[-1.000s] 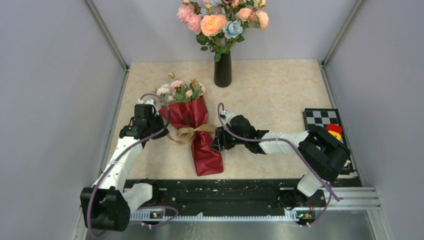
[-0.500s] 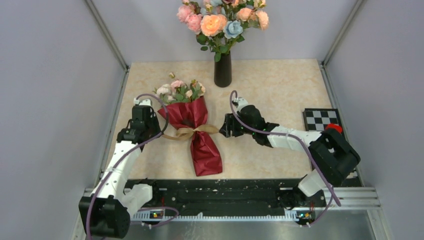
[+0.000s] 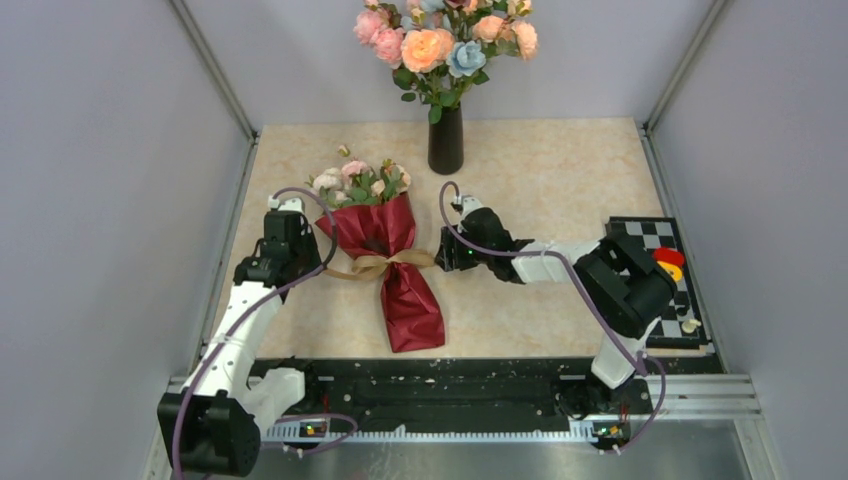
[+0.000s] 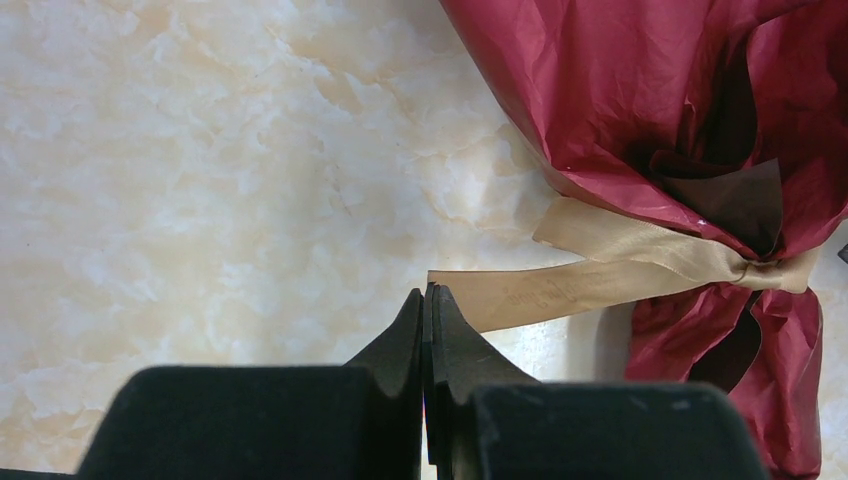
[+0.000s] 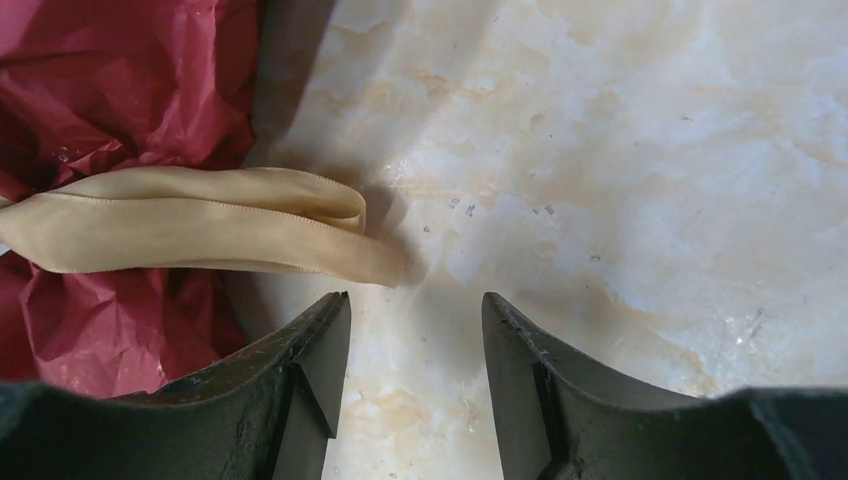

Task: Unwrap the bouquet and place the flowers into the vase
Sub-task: Untie the ribbon from the wrapping paper.

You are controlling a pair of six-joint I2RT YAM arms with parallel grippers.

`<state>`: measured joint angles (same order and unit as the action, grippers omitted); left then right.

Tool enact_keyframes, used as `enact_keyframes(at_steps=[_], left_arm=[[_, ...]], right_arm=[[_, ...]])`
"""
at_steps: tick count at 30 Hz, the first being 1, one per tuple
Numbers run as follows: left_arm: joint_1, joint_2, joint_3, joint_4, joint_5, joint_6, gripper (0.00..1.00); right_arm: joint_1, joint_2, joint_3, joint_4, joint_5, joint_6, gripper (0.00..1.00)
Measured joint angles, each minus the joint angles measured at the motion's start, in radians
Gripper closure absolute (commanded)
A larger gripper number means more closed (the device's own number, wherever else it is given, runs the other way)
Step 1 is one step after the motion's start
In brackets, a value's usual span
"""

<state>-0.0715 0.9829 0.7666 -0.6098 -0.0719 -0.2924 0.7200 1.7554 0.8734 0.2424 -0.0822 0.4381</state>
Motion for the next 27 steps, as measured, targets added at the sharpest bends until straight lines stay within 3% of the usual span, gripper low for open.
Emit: enact_keyframes(at_steps=[13,15,19,22,27], left_arm=[[0.002,0.011,0.000,0.000,0.003,0.004,1.00],[0.003,0.015,0.000,0.001,0.003,0.004,1.00],[0.005,0.017,0.000,0.000,0.004,0.004,1.00],[0.005,0.018,0.000,0.000,0.004,0.004,1.00],[0.006,0.022,0.000,0.000,0.004,0.004,1.00]], right_arm=[[0.035,0.090,0.058,0.041,-0.022,-0.016,0.52],[0.048,0.101,0.071,0.044,-0.023,-0.019,0.58],[0.066,0.139,0.105,0.048,-0.027,-0.024,0.84],[0.068,0.146,0.111,0.041,-0.029,-0.026,0.97],[0.068,0.137,0.111,0.023,-0.029,-0.027,1.00]])
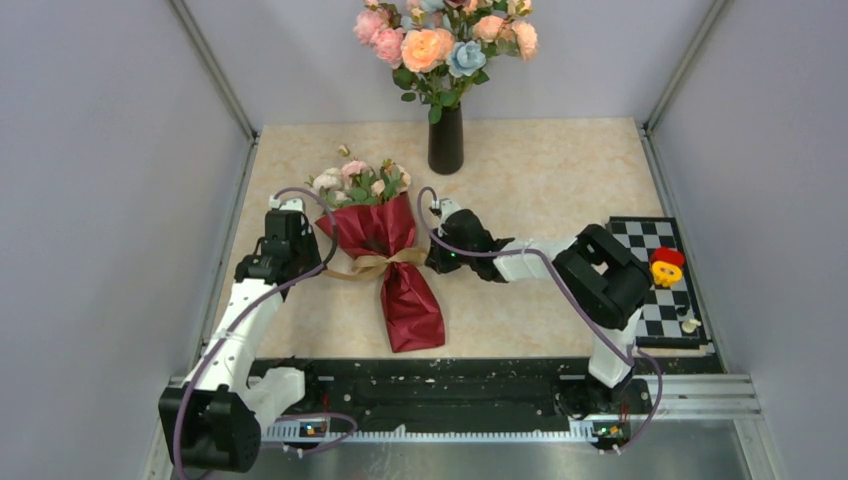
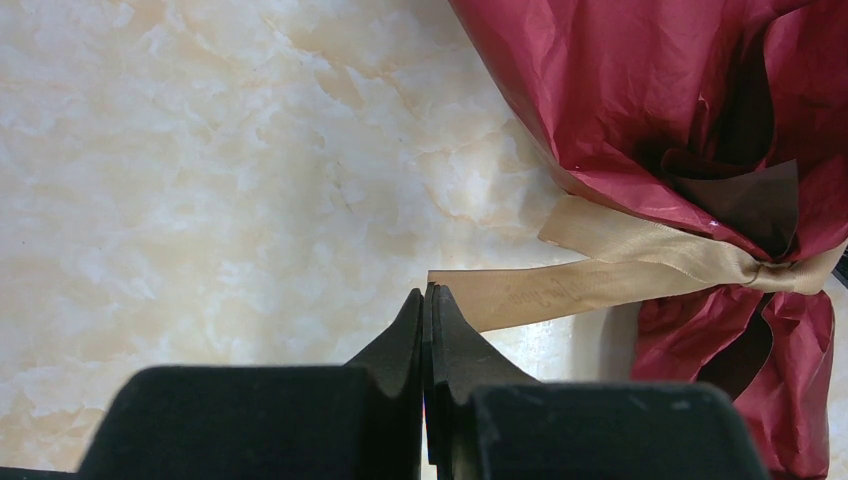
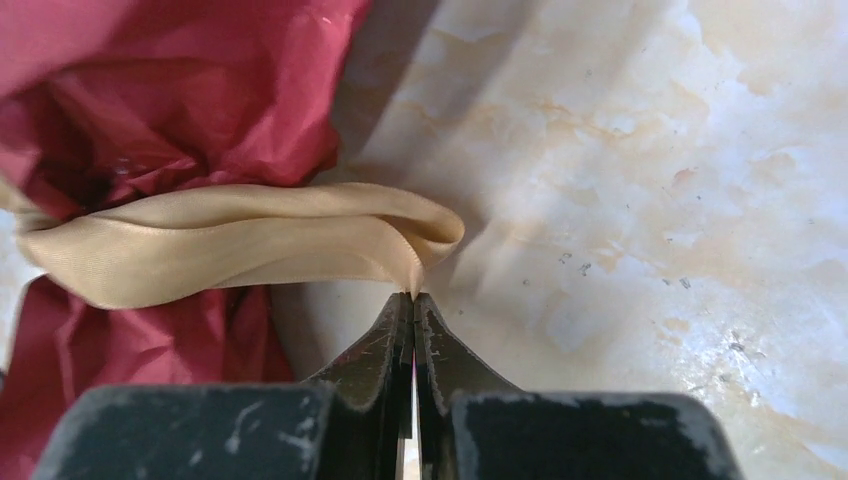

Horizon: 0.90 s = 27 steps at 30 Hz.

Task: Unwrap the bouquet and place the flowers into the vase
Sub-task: Untie the ribbon from the wrapping paper.

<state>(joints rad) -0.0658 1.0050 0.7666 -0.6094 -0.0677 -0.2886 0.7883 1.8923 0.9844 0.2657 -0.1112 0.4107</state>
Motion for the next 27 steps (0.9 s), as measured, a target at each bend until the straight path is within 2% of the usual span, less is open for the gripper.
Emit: enact_keyframes(at_steps=[10,20,25,27], left_arm=[[0.000,0.000,0.000,0.000,0.008,0.000,1.00],[0.000,-0.002,0.000,0.000,0.011,0.000,1.00],[0.000,-0.006,0.000,0.000,0.018,0.000,1.00],[0.000,-0.008,0.000,0.000,0.018,0.000,1.00]], right_arm=[[0.049,-0.191,0.045,-0.051,-0.020,-0.042,1.00],[0.173,-0.178,0.130,-0.080,-0.076,-0.063,1.00],[0.224,-0.126,0.164,-0.101,-0.085,-0.071,0.70],[0.233,-0.120,0.164,-0.119,-0.093,-0.079,0.63]])
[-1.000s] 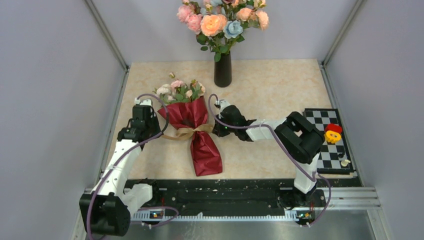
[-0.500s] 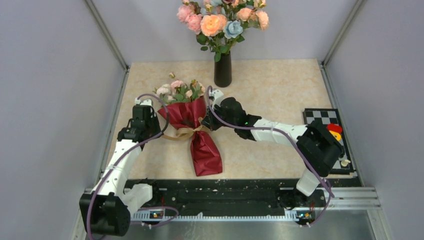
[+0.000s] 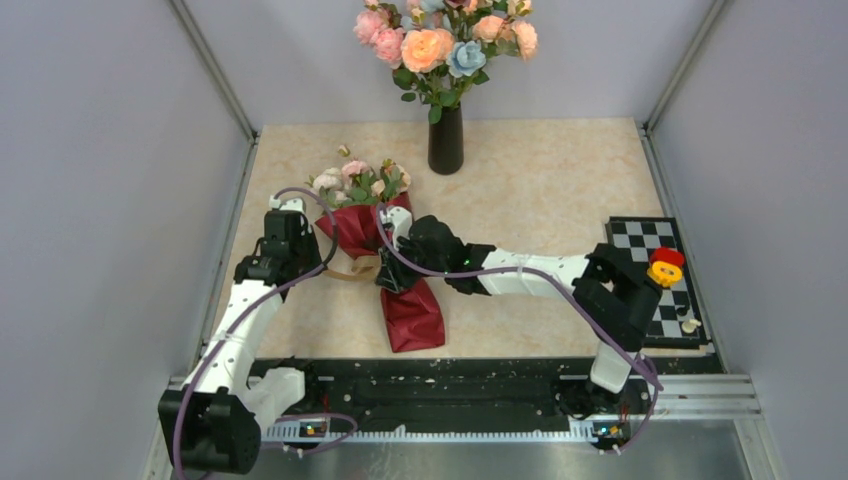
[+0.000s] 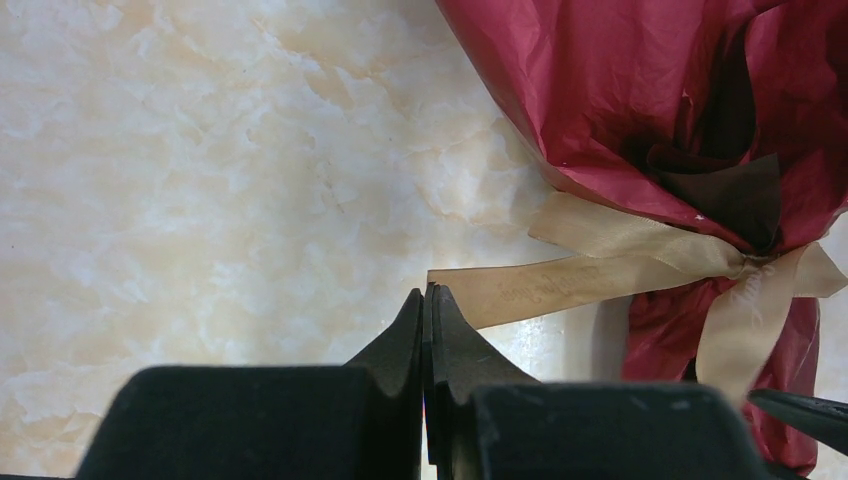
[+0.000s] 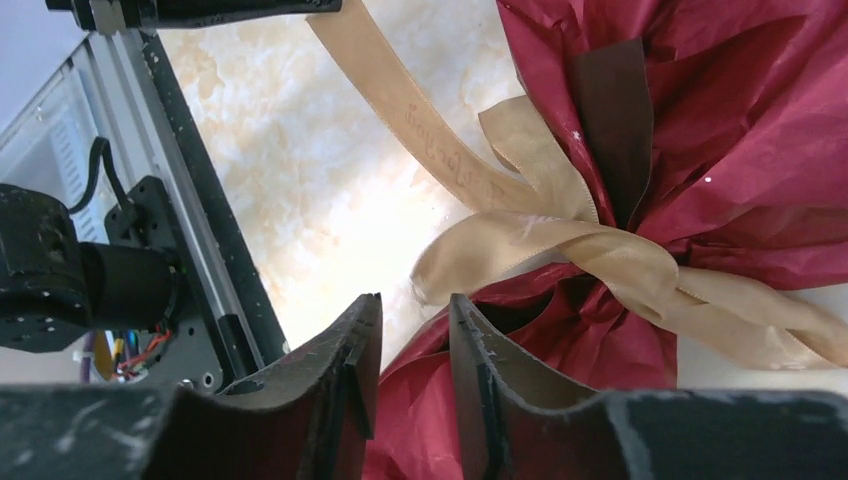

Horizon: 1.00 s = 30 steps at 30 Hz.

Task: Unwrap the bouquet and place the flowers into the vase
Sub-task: Untie the ribbon from the wrapping paper.

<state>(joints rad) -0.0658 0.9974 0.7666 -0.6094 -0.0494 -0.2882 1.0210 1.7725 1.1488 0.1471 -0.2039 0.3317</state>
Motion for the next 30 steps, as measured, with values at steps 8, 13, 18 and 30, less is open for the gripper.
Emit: enact_keyframes(at_steps=[8,13,18,30], left_arm=[[0.000,0.000,0.000,0.000,0.000,0.000,1.00],[0.000,0.000,0.000,0.000,0.003,0.000,1.00],[0.000,0.000,0.000,0.000,0.004,0.000,1.00],[0.000,0.000,0.000,0.000,0.005,0.000,1.00]], right_arm=[[0.003,-0.063,-0.016,-0.051,0.019,-0.045,0.30],[0.002,-0.236,-0.037,-0.079,0.072,-0.084,0.25],[-0.050,-0.338,-0.090,-0.049,0.089,-0.092,0.27],[-0.285,-0.143,-0.176,0.004,0.024,-0.058,0.34]])
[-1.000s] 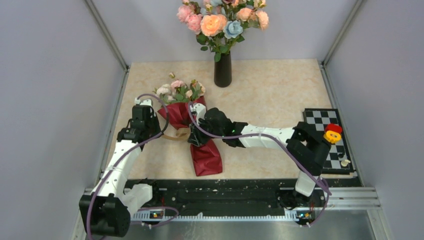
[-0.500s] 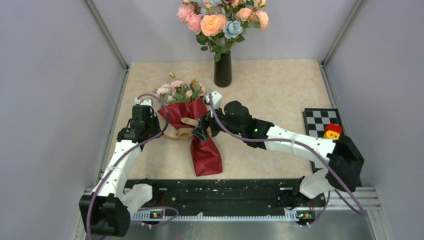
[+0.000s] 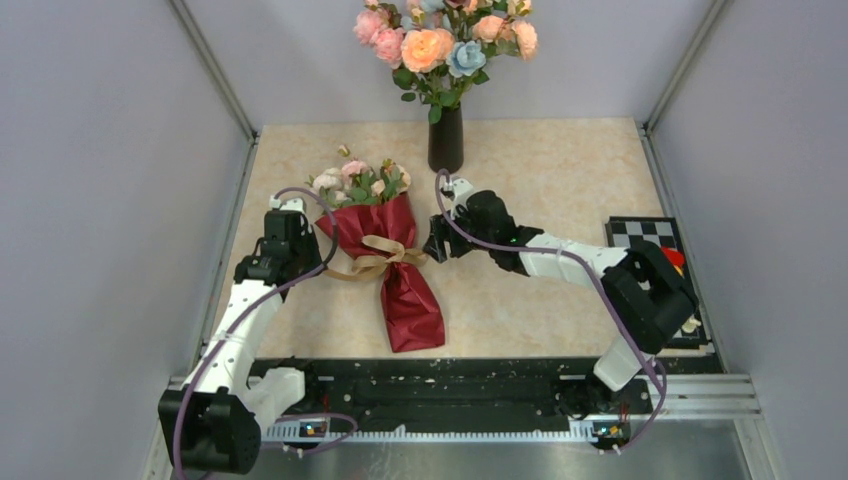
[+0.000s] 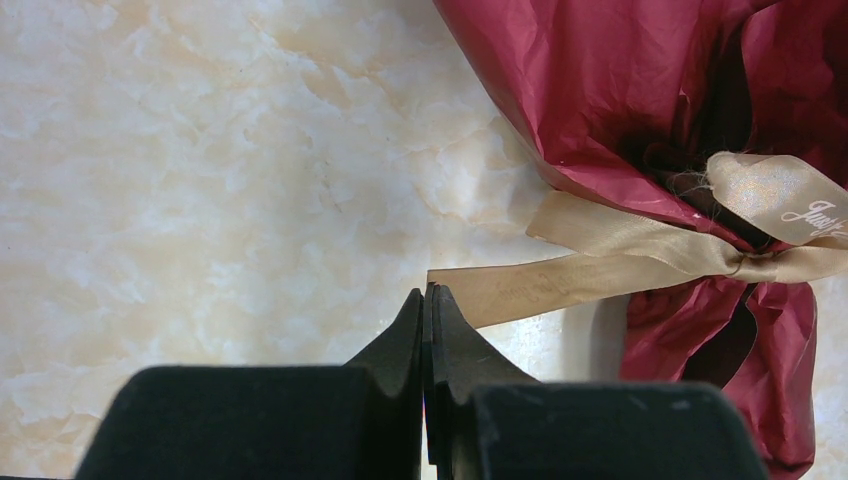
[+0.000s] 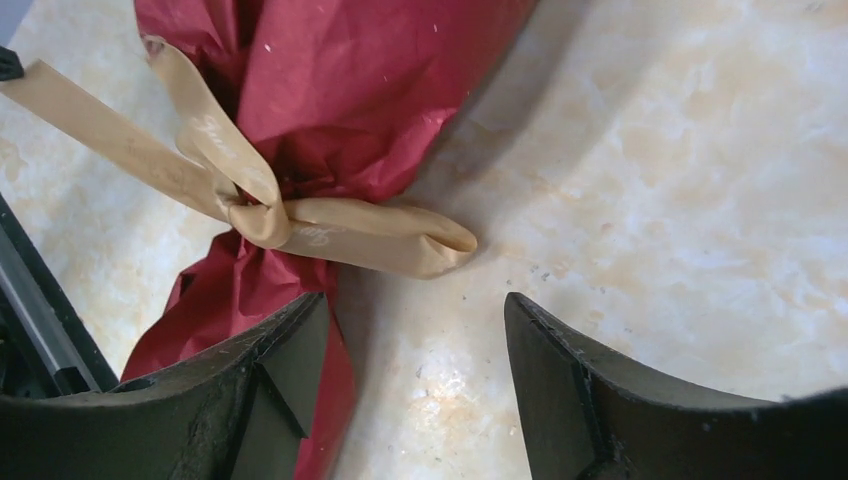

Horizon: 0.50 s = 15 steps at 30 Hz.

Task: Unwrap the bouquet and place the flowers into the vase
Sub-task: Untie the ribbon from the wrapping paper.

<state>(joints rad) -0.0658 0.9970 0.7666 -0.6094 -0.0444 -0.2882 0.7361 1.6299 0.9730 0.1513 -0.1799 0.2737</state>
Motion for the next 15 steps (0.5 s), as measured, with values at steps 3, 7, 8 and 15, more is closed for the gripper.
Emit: enact_keyframes(at_steps=[3,7,8,15], left_arm=[[0.000,0.000,0.000,0.000,0.000,0.000,1.00],[0.000,0.000,0.000,0.000,0.002,0.000,1.00],[0.000,0.000,0.000,0.000,0.003,0.000,1.00],[0.000,0.000,0.000,0.000,0.003,0.000,1.00]], right_arm=[[-0.006,0.039,0.001,0.008,-0.035,0.018,0.35],[-0.003,0.060,0.005,0.035,-0.085,0.058,0.37],[-0.002,0.062,0.008,0.042,-0.093,0.066,0.38],[0.043,0.145,0.124,0.084,-0.121,0.097,0.46]])
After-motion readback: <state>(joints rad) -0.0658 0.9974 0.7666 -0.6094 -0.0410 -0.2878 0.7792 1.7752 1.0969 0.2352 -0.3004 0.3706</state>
